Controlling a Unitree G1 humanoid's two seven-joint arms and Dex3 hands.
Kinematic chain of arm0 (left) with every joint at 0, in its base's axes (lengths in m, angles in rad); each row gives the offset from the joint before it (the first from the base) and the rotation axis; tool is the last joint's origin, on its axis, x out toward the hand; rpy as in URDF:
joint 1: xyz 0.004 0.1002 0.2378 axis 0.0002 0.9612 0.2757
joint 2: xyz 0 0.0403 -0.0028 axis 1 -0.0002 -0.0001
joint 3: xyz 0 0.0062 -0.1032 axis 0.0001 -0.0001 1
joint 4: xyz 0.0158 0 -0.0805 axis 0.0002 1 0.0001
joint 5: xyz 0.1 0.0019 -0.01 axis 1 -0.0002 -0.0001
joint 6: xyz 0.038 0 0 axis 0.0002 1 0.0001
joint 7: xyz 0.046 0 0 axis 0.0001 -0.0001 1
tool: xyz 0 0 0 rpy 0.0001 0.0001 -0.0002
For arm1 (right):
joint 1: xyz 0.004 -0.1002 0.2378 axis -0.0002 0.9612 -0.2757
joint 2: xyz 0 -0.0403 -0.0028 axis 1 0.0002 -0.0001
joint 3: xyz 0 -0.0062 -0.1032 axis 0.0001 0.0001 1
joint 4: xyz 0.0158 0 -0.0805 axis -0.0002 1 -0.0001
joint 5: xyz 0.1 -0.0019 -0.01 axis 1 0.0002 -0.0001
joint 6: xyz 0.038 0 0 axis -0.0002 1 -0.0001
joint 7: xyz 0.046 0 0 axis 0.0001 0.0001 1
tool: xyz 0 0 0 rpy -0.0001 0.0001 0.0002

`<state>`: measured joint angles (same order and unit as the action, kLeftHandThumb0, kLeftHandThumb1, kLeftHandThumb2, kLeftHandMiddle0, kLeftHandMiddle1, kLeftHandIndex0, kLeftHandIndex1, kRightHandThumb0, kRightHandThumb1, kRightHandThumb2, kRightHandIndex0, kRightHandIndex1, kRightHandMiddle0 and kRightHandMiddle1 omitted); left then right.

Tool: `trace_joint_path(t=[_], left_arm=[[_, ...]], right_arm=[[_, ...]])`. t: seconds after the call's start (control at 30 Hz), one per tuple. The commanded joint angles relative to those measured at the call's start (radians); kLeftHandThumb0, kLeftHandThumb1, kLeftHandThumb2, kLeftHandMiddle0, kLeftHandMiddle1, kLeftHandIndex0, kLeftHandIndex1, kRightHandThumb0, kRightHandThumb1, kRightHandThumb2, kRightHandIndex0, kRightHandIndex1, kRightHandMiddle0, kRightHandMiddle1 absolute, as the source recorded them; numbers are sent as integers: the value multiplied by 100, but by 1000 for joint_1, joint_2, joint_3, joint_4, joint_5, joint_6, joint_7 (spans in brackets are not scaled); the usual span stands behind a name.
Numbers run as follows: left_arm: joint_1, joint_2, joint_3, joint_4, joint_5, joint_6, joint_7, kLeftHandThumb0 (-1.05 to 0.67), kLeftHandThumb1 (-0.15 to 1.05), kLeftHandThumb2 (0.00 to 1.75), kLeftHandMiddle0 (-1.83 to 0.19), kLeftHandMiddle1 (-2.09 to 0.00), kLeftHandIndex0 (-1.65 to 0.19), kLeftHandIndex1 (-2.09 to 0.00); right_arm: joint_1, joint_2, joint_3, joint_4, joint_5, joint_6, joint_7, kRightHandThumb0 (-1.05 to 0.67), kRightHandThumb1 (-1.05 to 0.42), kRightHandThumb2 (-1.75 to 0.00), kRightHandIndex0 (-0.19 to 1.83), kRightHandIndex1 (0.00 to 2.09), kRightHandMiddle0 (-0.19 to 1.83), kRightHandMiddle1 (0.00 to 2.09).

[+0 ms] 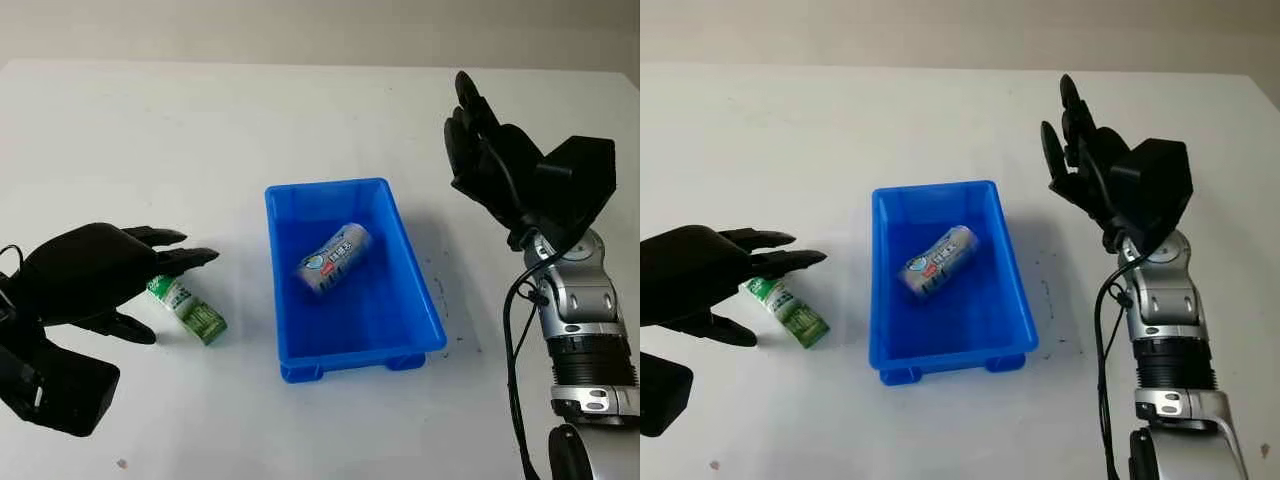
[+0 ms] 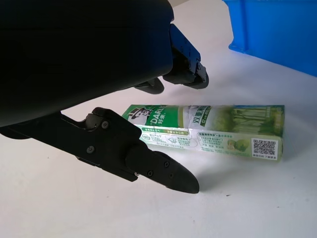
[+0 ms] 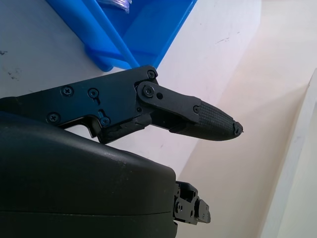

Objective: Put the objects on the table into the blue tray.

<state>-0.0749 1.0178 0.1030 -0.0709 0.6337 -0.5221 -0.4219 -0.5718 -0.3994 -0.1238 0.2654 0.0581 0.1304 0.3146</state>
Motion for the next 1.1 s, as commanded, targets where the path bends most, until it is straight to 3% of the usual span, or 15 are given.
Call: trace_joint_path(t=[0.0,0.1,0.2,0.23,0.27,0.33,0.47,0.6,0.67,0.83,0.9,1.07], left_arm=[[20,2,-31,28,3,-17,9,-50,80,5,1,-88,-22,-42],[33,-10,-48,58,19,-41,43,-51,83,6,16,-135,3,-104],[31,-15,-66,100,81,-98,145,-49,91,6,19,-177,8,-142],[27,-18,-73,119,107,-119,189,-48,99,8,16,-196,12,-173],[22,-21,-79,138,138,-140,242,-47,102,13,8,-203,11,-191],[15,-24,-92,160,191,-159,323,-49,104,27,-18,-208,0,-206],[4,-27,-108,166,209,-175,389,-51,105,40,-74,-209,-35,-209],[16,-40,-108,145,166,-162,386,-50,105,41,-113,-209,-70,-209],[26,-50,-105,131,133,-157,377,-49,105,40,-114,-209,-73,-209],[25,-82,-89,107,96,-152,393,-43,105,35,-98,-209,-48,-209],[10,-90,-64,81,67,-124,382,-40,105,33,-95,-209,-48,-209],[-138,-90,25,30,-9,-34,391,-39,105,36,-66,-209,-34,-209]], right_arm=[[11,-15,-8,-22,0,-3,-3,-66,-105,-70,-19,0,-19,0],[10,-10,-13,-24,7,8,-4,-67,-105,-70,-19,0,-19,0],[6,-8,-14,-16,11,4,-1,-67,-105,-69,-19,0,-19,0],[4,-9,-14,-14,11,4,0,-67,-105,-69,-19,0,-19,0],[4,-10,-12,-16,9,7,-1,-67,-105,-69,-19,0,-19,0],[4,-13,-10,-19,8,10,2,-66,-105,-69,-19,0,-19,0],[2,-14,-11,-14,8,5,5,-65,-105,-70,-19,0,-19,0],[-2,-19,-7,-18,0,17,5,-64,-105,-70,-19,0,-19,0],[-4,-18,-8,-19,-1,19,3,-63,-105,-69,-19,0,-19,0],[-12,-15,-6,-15,-5,13,-1,-61,-105,-69,-19,0,-19,0],[-15,-16,-3,-13,-4,14,4,-61,-105,-70,-19,0,-19,0],[-23,-18,3,-5,-16,10,0,-62,-105,-70,-19,0,-19,0]])
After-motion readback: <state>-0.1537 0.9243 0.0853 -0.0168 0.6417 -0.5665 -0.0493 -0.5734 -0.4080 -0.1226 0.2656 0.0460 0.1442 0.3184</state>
